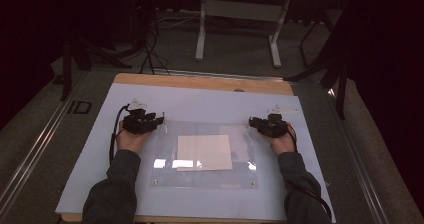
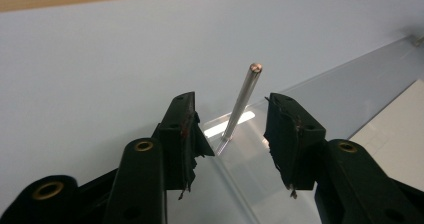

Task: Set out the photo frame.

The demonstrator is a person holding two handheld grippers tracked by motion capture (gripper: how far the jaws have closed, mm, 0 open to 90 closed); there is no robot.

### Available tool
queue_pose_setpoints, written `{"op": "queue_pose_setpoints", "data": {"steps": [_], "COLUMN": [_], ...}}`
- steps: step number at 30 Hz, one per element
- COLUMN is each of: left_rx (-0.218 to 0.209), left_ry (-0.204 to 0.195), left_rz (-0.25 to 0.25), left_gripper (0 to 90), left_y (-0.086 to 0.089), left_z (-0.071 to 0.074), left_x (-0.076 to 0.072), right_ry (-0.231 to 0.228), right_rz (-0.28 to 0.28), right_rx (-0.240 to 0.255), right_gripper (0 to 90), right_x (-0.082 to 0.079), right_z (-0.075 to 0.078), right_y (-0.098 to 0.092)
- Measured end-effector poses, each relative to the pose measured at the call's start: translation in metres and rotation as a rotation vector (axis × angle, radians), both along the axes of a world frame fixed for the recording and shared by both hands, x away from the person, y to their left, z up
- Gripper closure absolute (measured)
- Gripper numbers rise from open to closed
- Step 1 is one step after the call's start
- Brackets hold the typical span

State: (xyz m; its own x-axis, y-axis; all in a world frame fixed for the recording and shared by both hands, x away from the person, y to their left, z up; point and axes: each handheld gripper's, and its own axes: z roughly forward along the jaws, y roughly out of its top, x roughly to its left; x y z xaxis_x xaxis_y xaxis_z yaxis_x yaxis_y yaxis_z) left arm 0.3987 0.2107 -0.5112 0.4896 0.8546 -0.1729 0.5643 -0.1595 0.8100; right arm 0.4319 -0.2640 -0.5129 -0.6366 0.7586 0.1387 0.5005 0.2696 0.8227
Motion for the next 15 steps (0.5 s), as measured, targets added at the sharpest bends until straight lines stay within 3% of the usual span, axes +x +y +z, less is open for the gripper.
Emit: {"op": "queue_pose_setpoints", "data": {"steps": [5,12,15], "left_rx": [-0.056,-0.009,-0.015], "left_ry": [-0.031,-0.056,-0.050], "left_rz": [0.003,-0.003,-0.016], "left_gripper": [61.2,69.4,79.5], "left_y": [0.002,-0.006,-0.008], "left_z": [0.000,-0.004,-0.006], "left_x": [0.001,0.002,0.003], "right_ry": [-0.032,-0.049,-0.049], "right_rz": [-0.010,-0.016,-0.020], "right_rx": [0.002,0.004,0.007], "right_gripper": [78.5,80.1,80.2], "right_x": [-0.001,0.000,0.001], "right_z": [0.001,0.002,0.002], "right_y": [0.004,0.009,0.011]}}
